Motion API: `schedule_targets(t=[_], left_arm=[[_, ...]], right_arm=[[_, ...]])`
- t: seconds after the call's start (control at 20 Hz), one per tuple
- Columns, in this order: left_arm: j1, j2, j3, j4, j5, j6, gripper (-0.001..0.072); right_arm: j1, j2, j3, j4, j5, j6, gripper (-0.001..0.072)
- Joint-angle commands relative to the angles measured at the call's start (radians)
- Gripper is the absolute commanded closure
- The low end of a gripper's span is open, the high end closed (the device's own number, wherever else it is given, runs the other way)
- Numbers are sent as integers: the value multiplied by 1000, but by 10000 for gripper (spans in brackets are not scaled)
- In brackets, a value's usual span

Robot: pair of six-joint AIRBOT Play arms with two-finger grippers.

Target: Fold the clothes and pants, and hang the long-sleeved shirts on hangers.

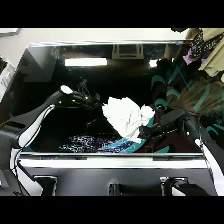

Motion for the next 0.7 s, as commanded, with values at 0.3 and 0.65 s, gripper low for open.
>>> schedule_targets(t=[0.3,0.65], left_arm=[[140,306,267,217,-132,-138,690],[248,660,292,275,-124,-234,690]], right_arm=[[1,314,366,-385,41,129,680],[1,468,690,-470,97,183,680]])
